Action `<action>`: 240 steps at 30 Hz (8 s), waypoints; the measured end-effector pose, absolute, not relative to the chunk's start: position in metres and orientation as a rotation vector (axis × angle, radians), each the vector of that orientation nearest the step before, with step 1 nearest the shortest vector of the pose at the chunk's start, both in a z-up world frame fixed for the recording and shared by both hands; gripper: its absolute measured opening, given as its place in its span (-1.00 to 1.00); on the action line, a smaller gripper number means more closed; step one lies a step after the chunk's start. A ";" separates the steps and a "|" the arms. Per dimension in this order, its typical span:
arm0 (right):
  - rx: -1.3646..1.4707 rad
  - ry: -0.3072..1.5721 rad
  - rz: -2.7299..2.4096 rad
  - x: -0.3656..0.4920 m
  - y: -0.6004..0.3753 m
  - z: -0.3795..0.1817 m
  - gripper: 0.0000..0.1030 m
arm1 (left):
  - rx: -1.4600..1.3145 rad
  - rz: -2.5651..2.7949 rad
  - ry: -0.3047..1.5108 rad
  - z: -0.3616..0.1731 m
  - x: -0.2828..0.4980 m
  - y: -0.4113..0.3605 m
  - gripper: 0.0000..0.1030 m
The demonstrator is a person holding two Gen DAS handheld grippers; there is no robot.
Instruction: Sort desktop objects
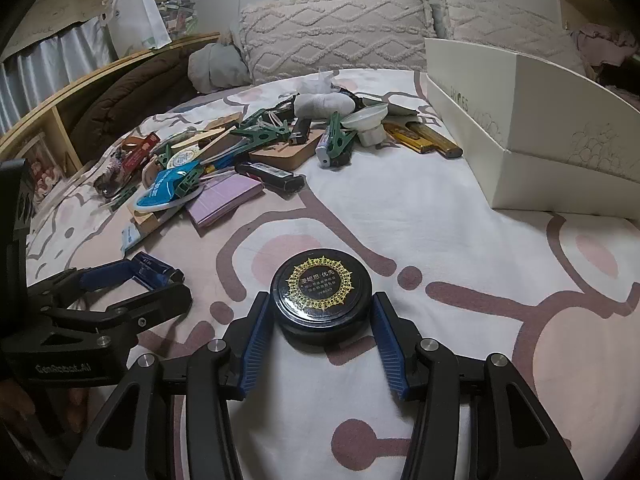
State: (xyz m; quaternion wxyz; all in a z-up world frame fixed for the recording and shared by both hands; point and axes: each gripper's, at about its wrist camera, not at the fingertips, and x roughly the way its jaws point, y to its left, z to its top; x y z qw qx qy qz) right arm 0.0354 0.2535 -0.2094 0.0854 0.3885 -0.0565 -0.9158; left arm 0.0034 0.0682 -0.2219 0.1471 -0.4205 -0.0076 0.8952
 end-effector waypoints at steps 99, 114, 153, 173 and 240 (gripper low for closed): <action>0.773 -0.202 -3.043 0.105 0.390 -0.021 -0.02 | -0.727 2.582 -0.043 -0.028 0.072 0.218 0.61; 0.784 -0.199 -3.057 0.046 0.456 0.015 -0.02 | -0.725 2.584 -0.142 -0.015 0.006 0.275 0.61; 1.120 -0.153 -2.914 -0.200 0.559 -0.047 -0.02 | -0.762 2.609 -0.002 -0.029 -0.181 0.368 0.61; 1.092 -0.270 -2.893 -0.209 0.601 -0.064 0.37 | -0.933 2.578 0.006 -0.047 -0.212 0.396 0.61; 0.947 -0.575 -2.818 -0.195 0.616 -0.034 0.37 | -1.284 2.482 -0.192 -0.078 -0.262 0.416 1.00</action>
